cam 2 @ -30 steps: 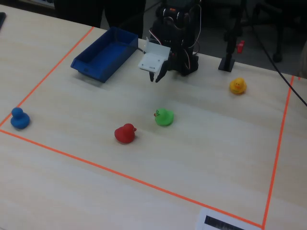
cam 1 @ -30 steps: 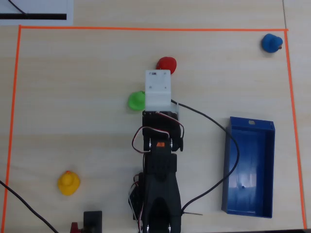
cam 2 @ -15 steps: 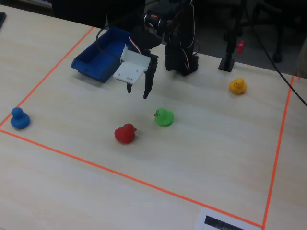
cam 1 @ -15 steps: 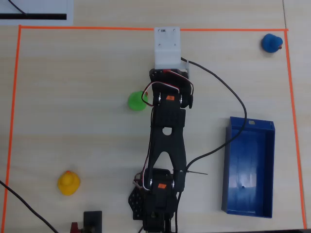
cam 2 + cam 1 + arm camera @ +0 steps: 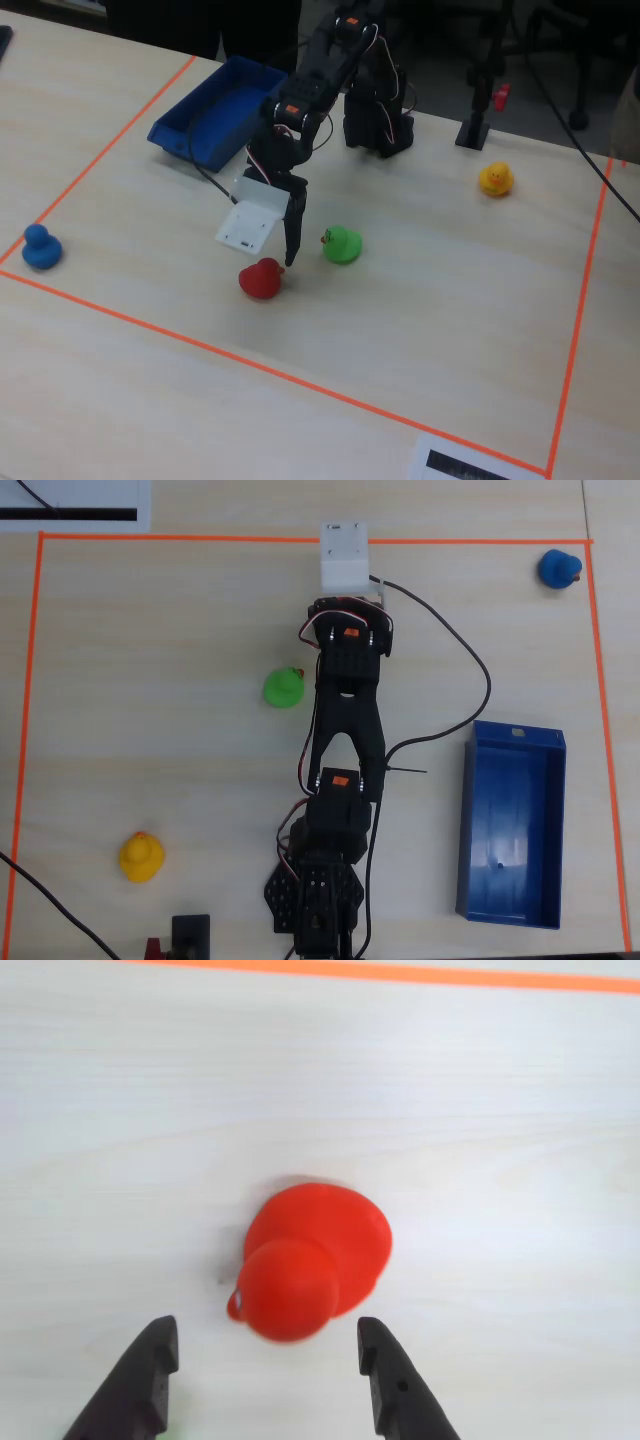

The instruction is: Grasp red duck and put it into box.

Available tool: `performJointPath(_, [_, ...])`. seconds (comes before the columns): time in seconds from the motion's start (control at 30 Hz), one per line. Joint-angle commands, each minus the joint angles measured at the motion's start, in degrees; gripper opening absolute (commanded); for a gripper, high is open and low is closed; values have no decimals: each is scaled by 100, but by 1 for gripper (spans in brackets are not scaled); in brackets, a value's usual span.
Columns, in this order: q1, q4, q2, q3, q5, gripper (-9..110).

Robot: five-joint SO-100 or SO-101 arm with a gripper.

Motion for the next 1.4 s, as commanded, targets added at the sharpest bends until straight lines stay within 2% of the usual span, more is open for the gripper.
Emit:
performJointPath(0.0, [44,-211,-88,-272,9,24])
performJointPath(0.4, [202,-290,-888,-791,-9,19])
performJointPath(0.57, [255,-255,-940,-826,0,0])
performJointPath(0.93, [431,-88,-633,-1028,185,0])
performJointPath(1.13, [923,773,264,-1362,589,0])
performJointPath(1.37, [2180,2268,1740,-1318,615,0])
